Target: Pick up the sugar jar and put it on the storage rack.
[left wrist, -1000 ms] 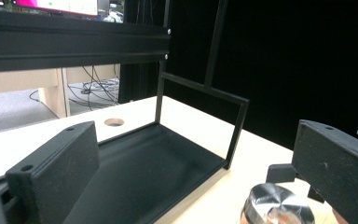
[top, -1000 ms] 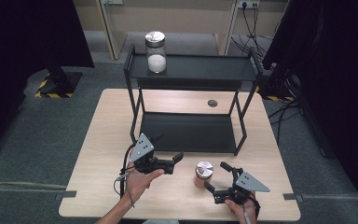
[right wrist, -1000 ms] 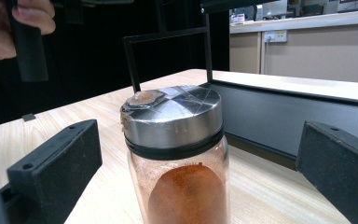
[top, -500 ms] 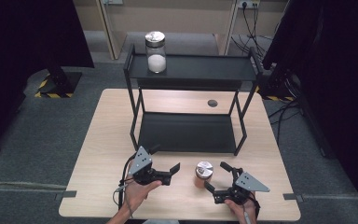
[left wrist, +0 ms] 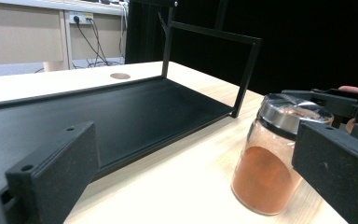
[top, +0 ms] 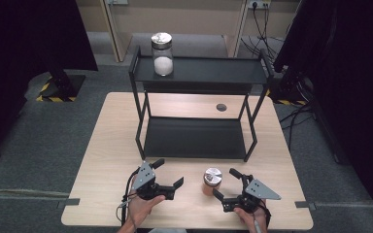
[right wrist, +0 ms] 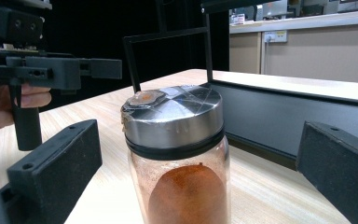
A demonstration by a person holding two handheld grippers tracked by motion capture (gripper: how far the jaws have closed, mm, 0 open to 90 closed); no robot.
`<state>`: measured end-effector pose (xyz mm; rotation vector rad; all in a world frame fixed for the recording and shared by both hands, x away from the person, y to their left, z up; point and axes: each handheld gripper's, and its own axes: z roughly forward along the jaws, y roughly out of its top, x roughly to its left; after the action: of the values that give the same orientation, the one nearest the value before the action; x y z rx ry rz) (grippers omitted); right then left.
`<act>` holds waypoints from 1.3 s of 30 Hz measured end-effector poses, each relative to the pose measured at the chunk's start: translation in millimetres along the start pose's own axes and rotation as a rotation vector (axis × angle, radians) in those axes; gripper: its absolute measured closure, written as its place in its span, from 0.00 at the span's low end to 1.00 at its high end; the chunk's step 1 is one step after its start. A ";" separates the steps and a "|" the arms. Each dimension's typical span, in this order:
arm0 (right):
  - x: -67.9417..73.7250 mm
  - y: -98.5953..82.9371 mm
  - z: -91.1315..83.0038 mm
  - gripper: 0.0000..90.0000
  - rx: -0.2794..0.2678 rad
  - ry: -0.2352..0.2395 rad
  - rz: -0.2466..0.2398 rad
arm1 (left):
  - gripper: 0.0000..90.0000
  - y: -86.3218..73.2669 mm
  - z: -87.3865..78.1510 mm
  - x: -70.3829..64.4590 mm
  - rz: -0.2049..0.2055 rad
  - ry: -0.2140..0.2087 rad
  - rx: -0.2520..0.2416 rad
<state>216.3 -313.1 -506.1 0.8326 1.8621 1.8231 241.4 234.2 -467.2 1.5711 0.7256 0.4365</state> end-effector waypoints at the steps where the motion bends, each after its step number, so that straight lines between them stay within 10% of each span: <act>1: 0.1 0.0 0.0 0.00 0.000 0.000 0.000 | 0.00 -2.6 -0.9 0.3 -0.008 0.002 -0.006; 39: 0.3 -0.2 -1.9 0.00 -0.006 0.013 -0.005 | 0.00 -25.9 -15.3 -3.2 0.007 0.062 0.005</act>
<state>214.9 -314.3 -506.1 0.8152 1.8646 1.8342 223.9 243.7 -490.0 1.5704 0.7692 0.4900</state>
